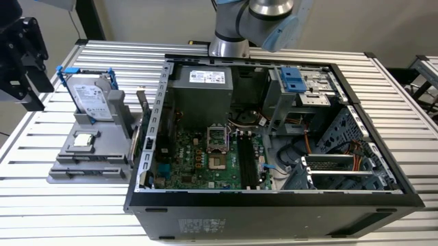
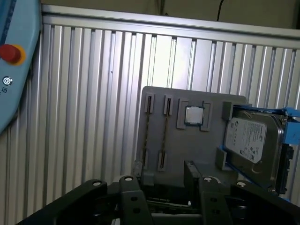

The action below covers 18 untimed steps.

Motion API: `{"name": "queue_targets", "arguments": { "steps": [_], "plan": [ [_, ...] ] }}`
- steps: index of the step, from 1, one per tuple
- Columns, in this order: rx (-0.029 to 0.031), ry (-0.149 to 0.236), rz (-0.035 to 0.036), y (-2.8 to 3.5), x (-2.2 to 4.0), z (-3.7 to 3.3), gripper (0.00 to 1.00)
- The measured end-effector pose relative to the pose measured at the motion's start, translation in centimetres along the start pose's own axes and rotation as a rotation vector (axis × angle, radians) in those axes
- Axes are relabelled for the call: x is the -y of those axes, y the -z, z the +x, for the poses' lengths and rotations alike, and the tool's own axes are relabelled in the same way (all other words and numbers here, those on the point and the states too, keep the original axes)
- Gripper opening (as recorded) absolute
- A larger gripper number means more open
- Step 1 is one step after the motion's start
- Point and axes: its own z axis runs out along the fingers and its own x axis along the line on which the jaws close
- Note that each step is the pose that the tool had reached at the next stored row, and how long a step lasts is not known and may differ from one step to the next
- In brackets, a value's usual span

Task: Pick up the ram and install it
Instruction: 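Pick up the ram and move it above insertion slot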

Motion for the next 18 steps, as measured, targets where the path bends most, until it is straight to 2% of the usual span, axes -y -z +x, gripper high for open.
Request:
{"name": "queue_targets", "arguments": {
  "steps": [2, 3, 5, 6, 10, 15, 18],
  "plan": [
    [0.0028, 0.0, 0.0004, -0.3, 0.01, 0.01, 1.0],
    [0.0096, 0.0, 0.0006, -0.37, 0.0, 0.02, 1.0],
    [0.042, 0.0, 0.0034, -0.44, 0.0, 0.04, 1.0],
    [0.0499, 0.0, 0.0041, -0.53, 0.0, 0.07, 1.0],
    [0.0483, -0.004, 0.004, -1.25, 0.0, 0.08, 1.0],
    [0.0473, -0.034, 0.0046, -2.16, 0.0, 0.08, 1.0],
    [0.0465, -0.035, 0.0056, -2.47, 0.01, 0.08, 1.0]
  ]
}}
